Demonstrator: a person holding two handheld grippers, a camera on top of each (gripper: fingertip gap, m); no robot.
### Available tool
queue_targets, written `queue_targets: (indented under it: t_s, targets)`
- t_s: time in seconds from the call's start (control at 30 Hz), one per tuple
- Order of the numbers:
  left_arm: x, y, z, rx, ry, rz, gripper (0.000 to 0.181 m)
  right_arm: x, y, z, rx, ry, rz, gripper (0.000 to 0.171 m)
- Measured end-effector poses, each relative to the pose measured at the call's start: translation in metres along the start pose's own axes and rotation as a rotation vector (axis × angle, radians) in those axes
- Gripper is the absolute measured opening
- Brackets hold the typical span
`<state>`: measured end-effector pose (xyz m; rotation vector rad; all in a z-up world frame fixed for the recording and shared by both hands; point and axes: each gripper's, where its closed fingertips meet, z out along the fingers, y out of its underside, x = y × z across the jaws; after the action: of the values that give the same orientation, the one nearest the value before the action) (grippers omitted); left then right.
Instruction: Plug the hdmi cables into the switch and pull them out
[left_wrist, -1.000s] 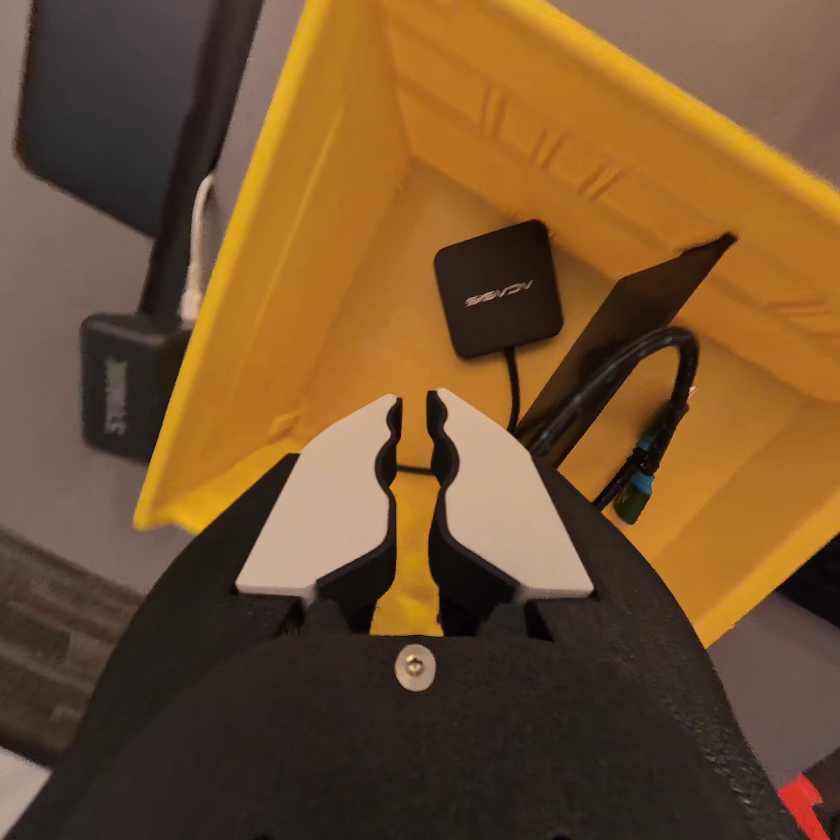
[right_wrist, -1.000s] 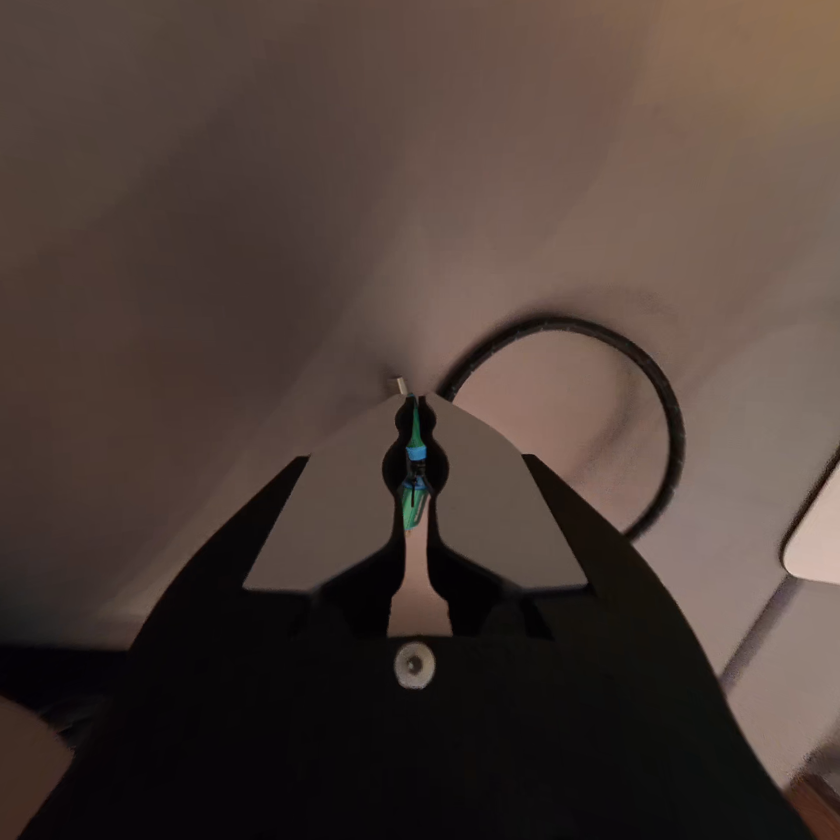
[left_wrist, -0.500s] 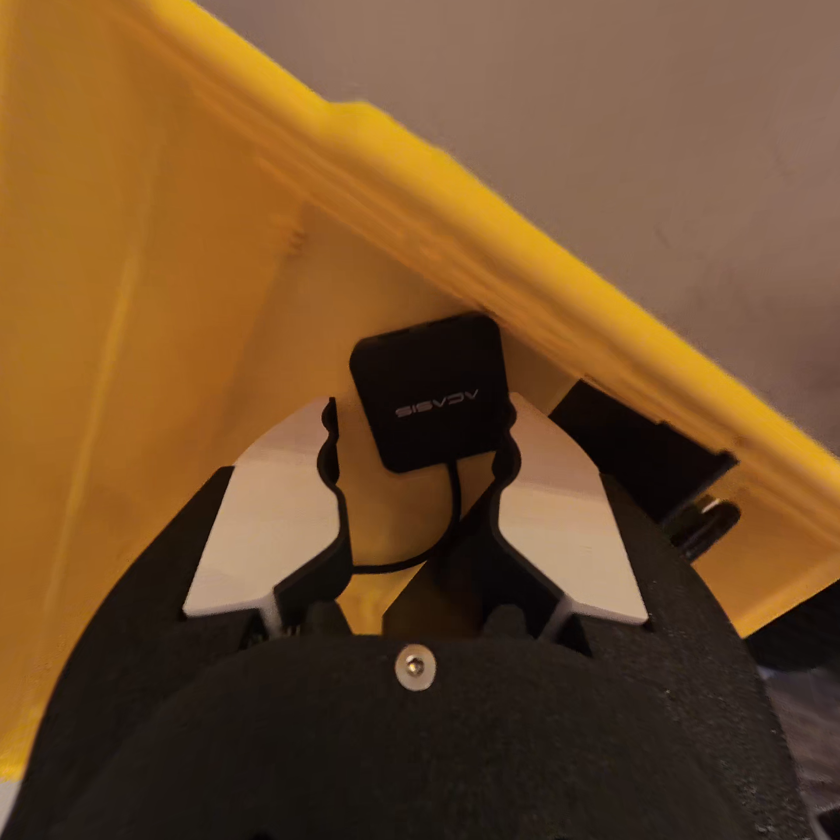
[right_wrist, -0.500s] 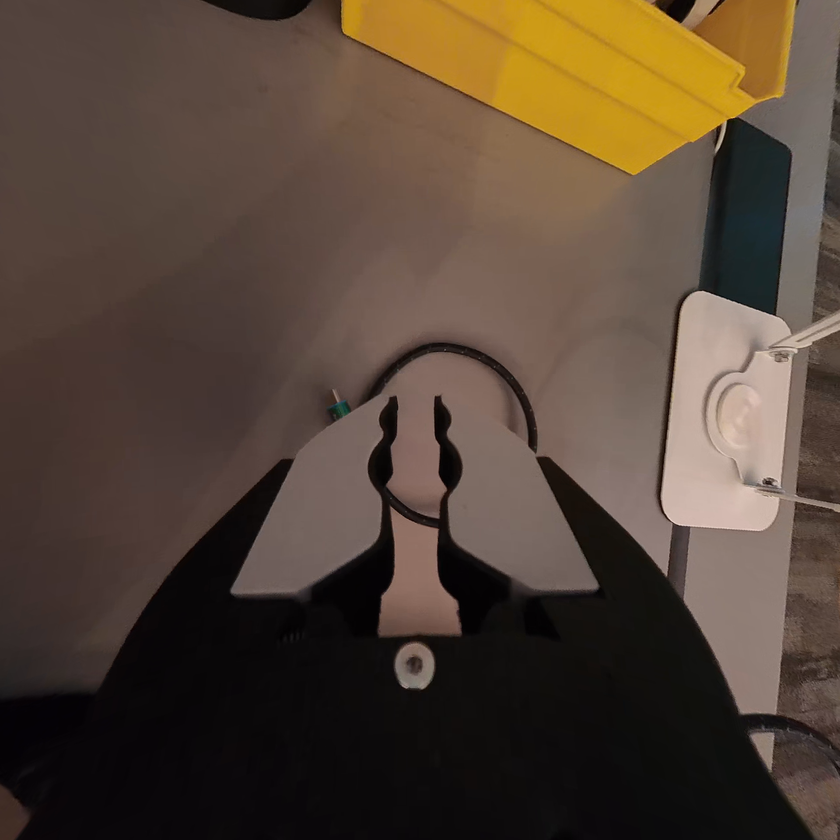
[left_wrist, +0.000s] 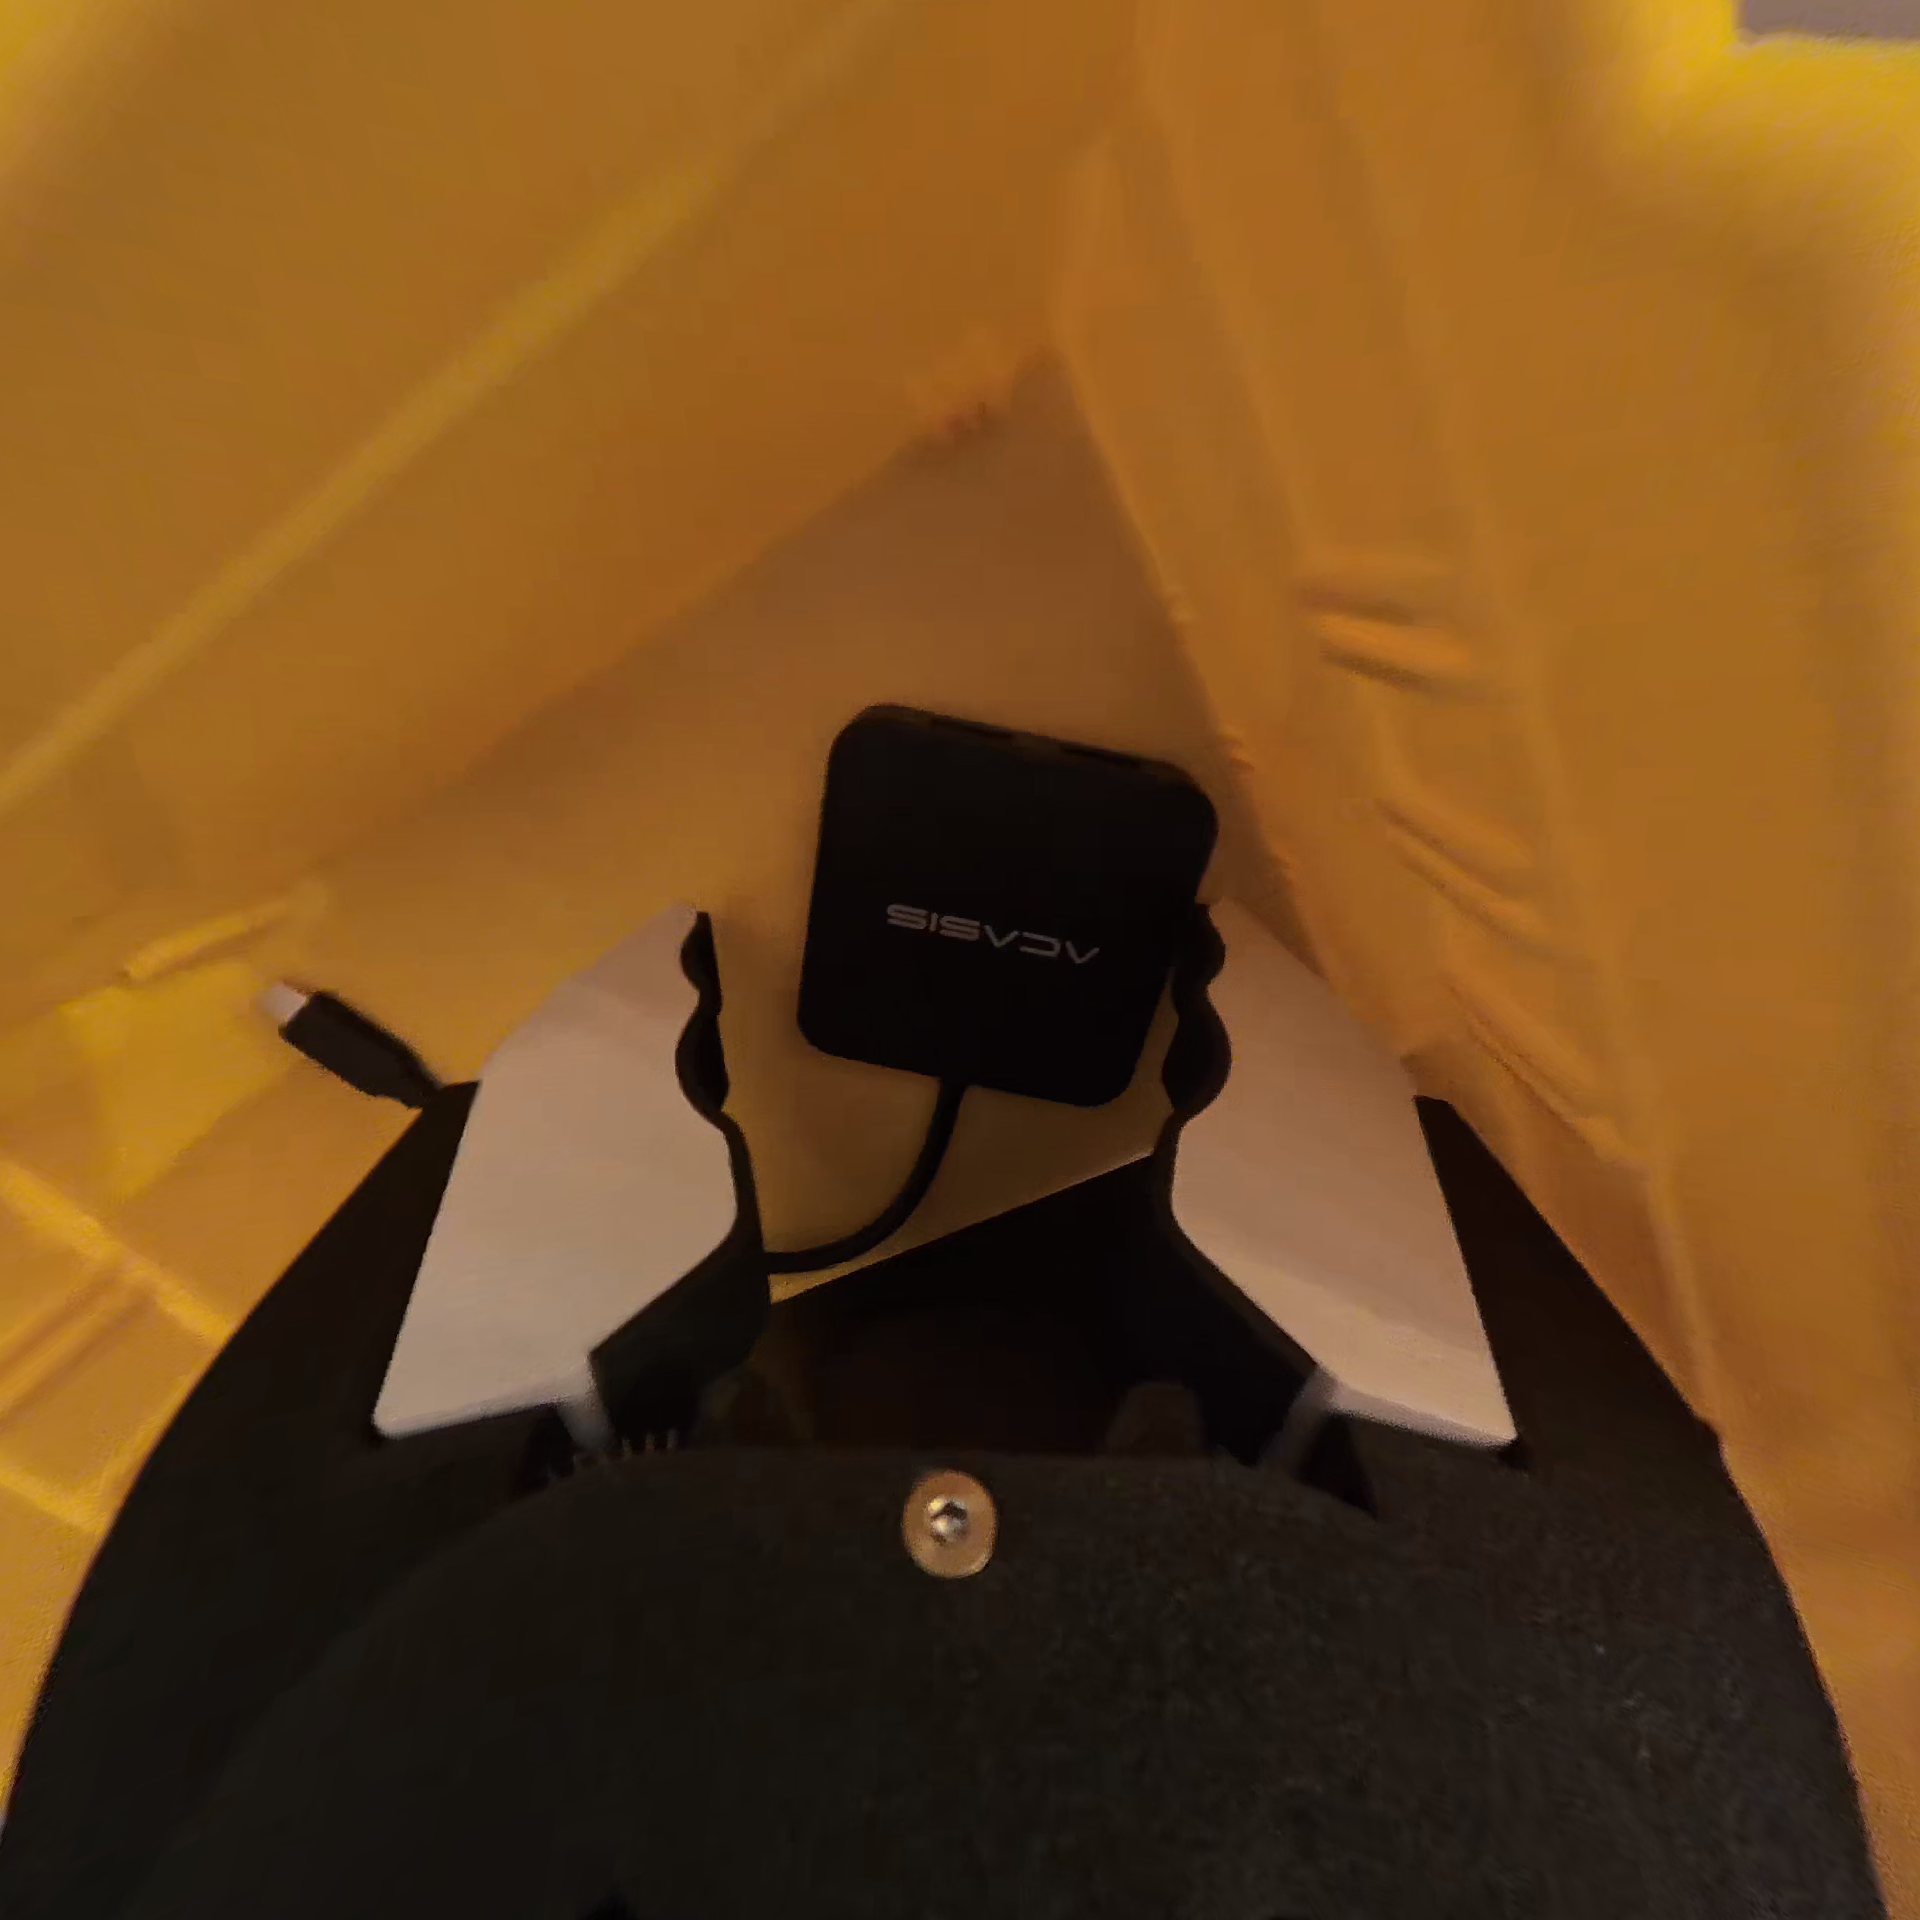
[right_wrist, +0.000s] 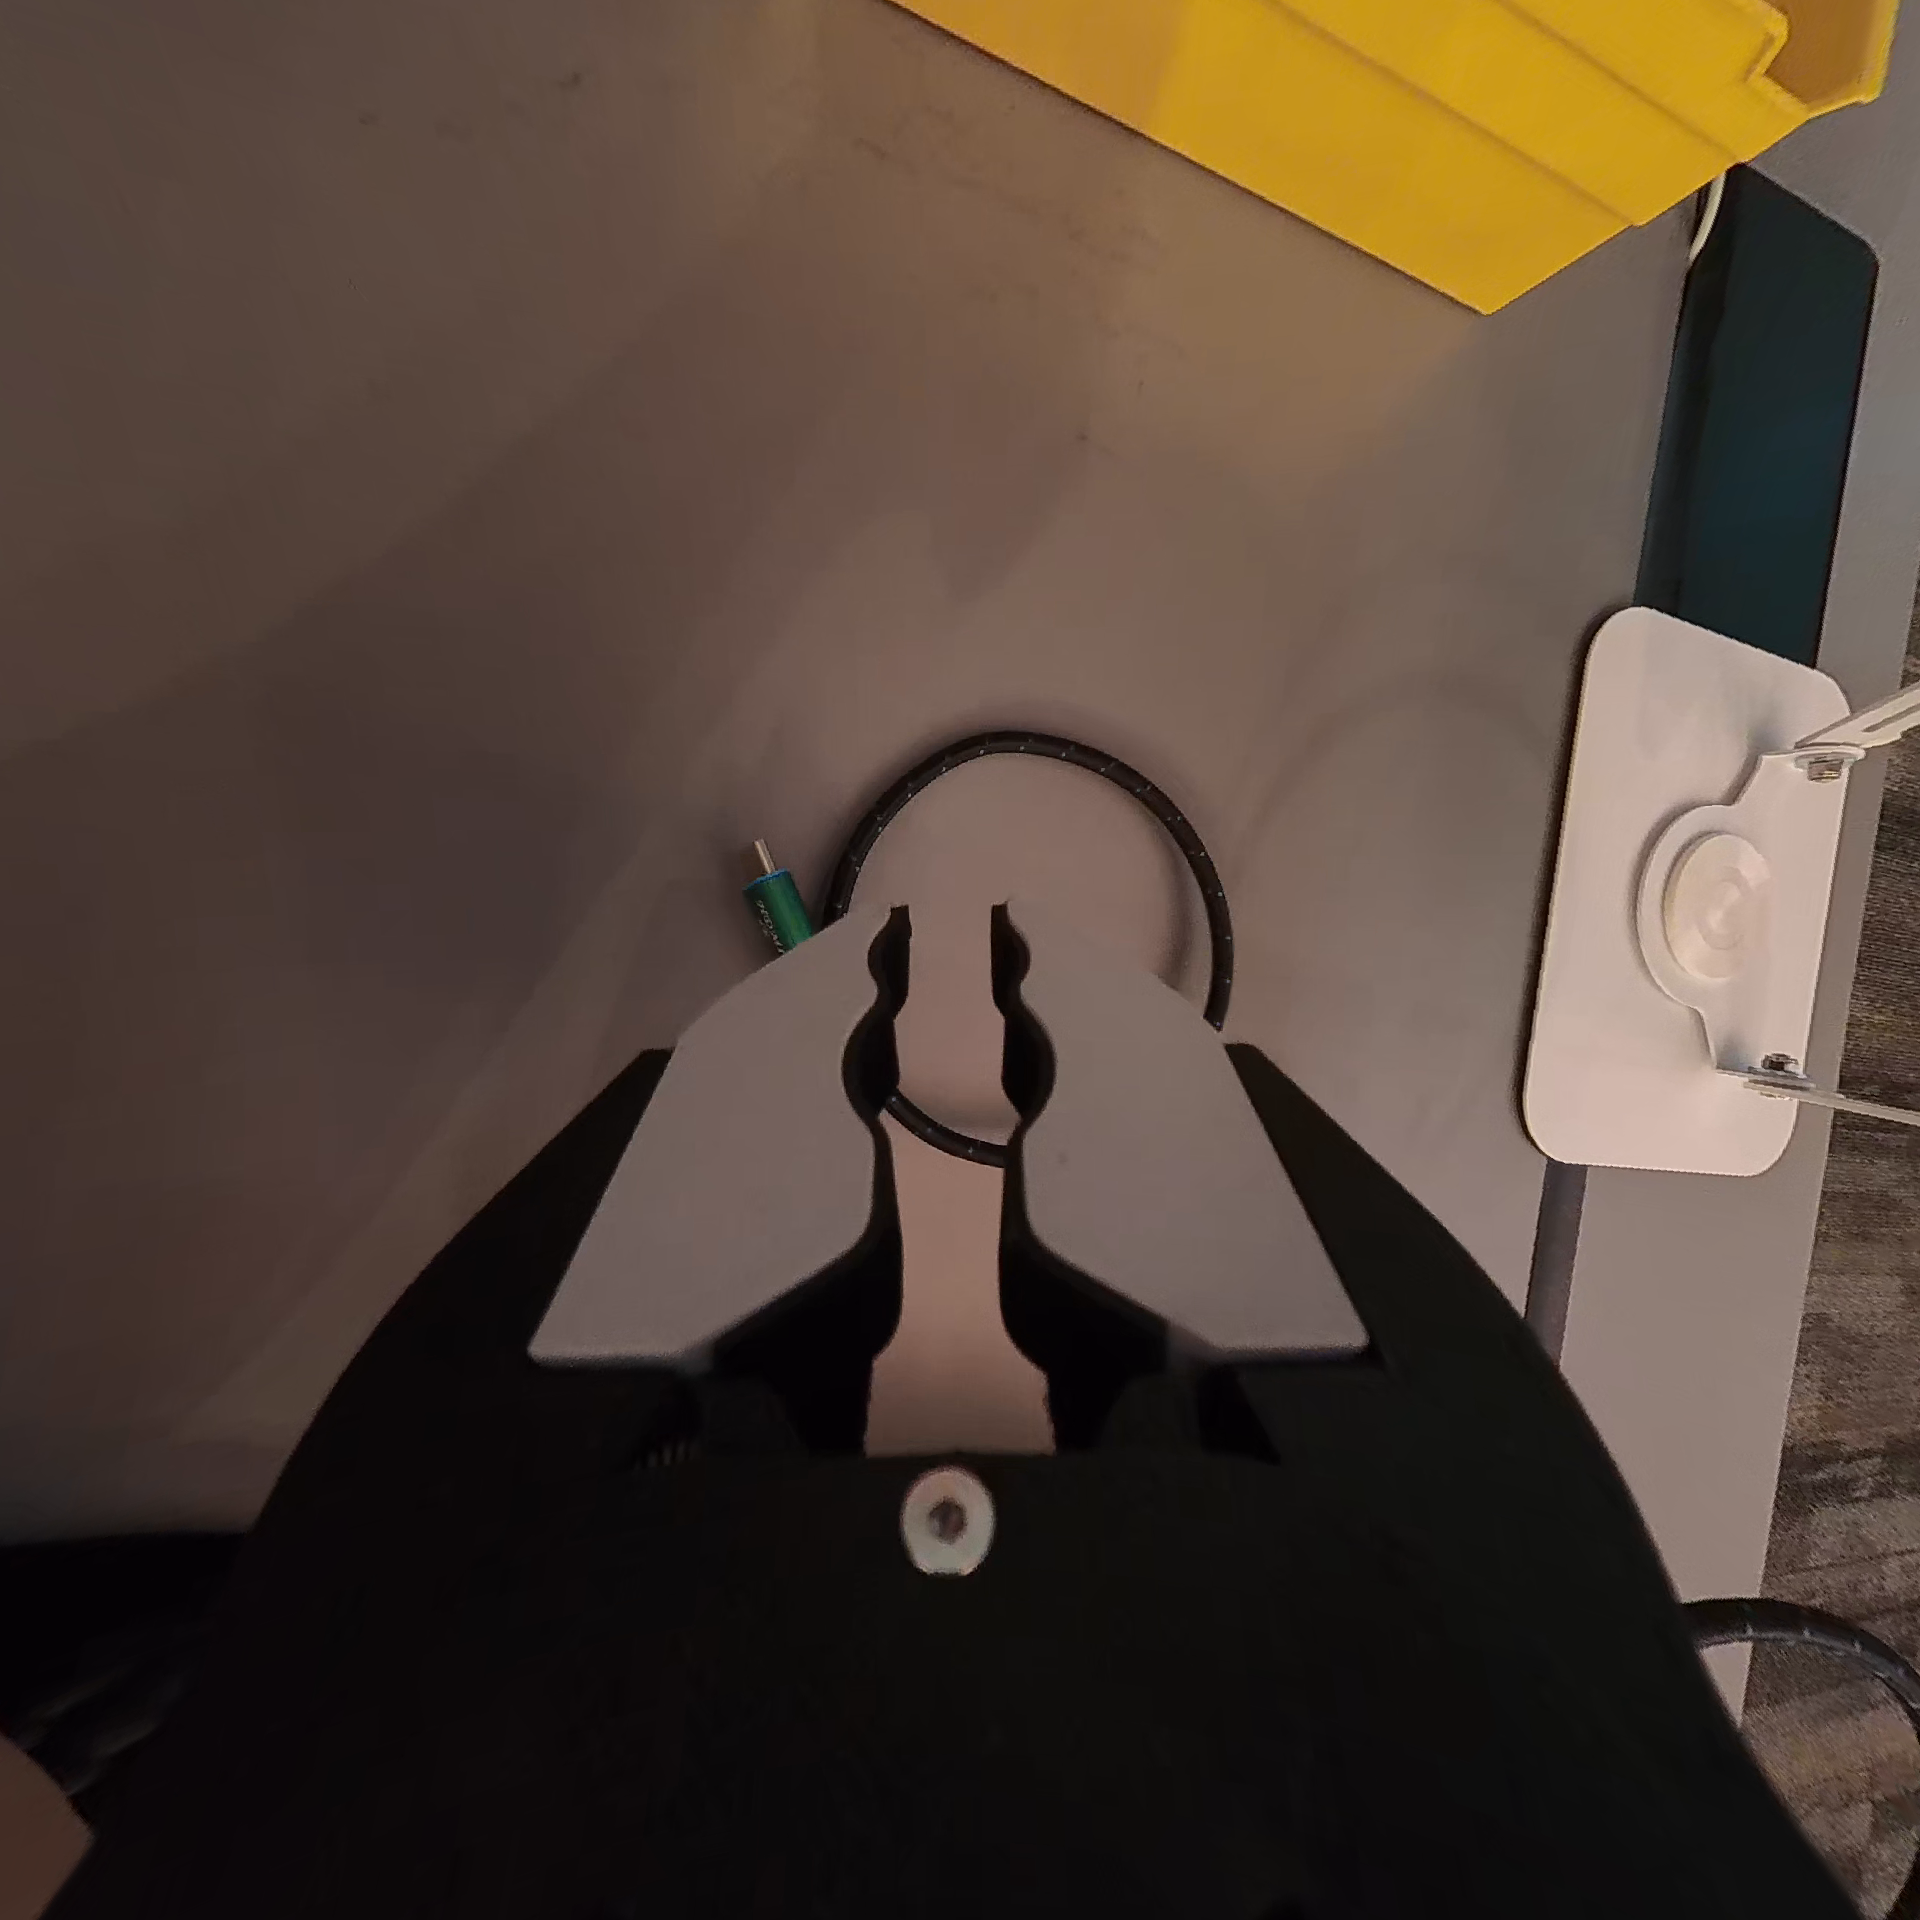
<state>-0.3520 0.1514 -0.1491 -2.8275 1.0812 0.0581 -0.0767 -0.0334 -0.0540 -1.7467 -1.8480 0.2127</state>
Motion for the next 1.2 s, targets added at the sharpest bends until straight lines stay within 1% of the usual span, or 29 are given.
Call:
queue_targets:
  t_s: [0.13, 0.4, 0.6, 0.73, 0.8, 0.93, 1.0, 1.07, 1.17, 1.2]
  targets:
    - [0.002, 0.008, 0.000, -0.042, 0.026, -0.037, 0.076, 0.000, -0.001, -0.001, 0.000, 0.004, -0.008, 0.016]
    - [0.002, 0.011, 0.000, -0.064, 0.040, -0.085, 0.075, 0.001, 0.000, -0.006, 0.001, 0.017, -0.004, 0.015]
    - [-0.024, 0.018, -0.003, -0.070, -0.021, -0.088, 0.065, 0.001, 0.001, -0.006, -0.004, 0.016, -0.005, 0.015]
    - [-0.026, 0.019, -0.002, -0.058, 0.003, -0.089, 0.069, 0.001, 0.001, -0.004, -0.010, 0.010, -0.006, 0.015]
    - [-0.025, 0.019, -0.002, -0.054, -0.002, -0.048, 0.069, 0.001, 0.002, -0.004, -0.018, 0.011, -0.007, 0.015]
    - [-0.018, 0.024, -0.002, -0.087, 0.024, 0.100, 0.072, 0.001, 0.003, -0.004, -0.018, 0.010, -0.004, 0.015]
    - [-0.016, 0.024, -0.002, -0.090, 0.044, 0.215, 0.067, 0.002, 0.004, -0.003, -0.019, 0.010, -0.002, 0.015]
    - [-0.015, 0.023, -0.002, -0.080, 0.062, 0.324, 0.068, 0.002, 0.005, -0.003, -0.023, 0.009, -0.001, 0.015]
    - [-0.019, 0.025, -0.001, -0.072, 0.093, 0.377, 0.070, 0.001, 0.006, -0.002, -0.028, 0.005, 0.000, 0.015]
    - [-0.020, 0.025, -0.001, -0.070, 0.101, 0.361, 0.070, 0.001, 0.006, -0.002, -0.029, 0.005, -0.001, 0.015]
